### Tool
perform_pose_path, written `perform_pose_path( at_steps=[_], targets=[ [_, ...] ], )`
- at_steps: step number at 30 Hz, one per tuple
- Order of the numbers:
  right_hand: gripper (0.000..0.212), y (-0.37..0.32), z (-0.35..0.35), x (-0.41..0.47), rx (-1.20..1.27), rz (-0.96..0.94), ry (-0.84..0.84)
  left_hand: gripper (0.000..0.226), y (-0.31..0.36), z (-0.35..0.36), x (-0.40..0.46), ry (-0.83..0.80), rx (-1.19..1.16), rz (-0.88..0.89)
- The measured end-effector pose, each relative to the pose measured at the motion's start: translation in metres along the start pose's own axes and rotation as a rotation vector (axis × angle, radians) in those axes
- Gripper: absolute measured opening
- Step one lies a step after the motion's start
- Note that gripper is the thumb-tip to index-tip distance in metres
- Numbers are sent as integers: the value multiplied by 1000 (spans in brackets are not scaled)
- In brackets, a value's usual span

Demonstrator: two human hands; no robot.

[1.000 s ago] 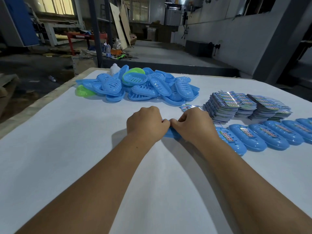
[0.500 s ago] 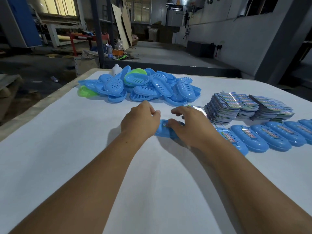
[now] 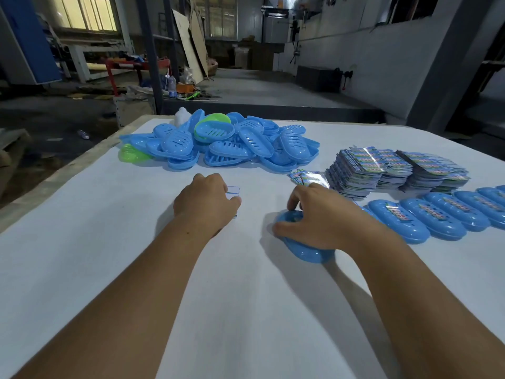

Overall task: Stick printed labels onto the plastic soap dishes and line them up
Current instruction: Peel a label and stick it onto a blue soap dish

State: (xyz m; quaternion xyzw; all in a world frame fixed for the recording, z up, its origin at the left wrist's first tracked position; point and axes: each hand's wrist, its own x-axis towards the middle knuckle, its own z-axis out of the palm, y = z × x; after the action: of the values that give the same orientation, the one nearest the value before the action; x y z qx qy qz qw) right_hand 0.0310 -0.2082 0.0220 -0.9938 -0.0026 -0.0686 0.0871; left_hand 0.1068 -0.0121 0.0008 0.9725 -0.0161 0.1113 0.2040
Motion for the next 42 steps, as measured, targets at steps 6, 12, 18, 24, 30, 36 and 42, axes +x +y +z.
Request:
perform_pose_path(
  at_steps=[6, 12, 18, 24, 30, 36, 42],
  targets=[
    [40, 19, -17, -9, -57, 123, -34, 34, 2, -6, -6, -19, -52, 13],
    [39, 28, -24, -10, 1, 136, -58, 35, 1, -10, -9, -21, -205, -10],
    [38, 41, -25, -5, -62, 160, -5, 37, 1, -10, -12, -2, -286, -31],
    [32, 34, -16, 1, 4, 103, 66, 47, 3, -11, -11, -20, -383, -74],
    [24, 7, 1, 6, 92, -47, 150, 44, 6, -12, -12, -3, -370, -44],
    [23, -5, 12, 8, 193, -104, 159, 40, 7, -12, -11, -4, -372, -59],
    [30, -13, 21, 17, 296, -99, 149, 33, 7, -12, -14, -59, -348, -33]
  ],
)
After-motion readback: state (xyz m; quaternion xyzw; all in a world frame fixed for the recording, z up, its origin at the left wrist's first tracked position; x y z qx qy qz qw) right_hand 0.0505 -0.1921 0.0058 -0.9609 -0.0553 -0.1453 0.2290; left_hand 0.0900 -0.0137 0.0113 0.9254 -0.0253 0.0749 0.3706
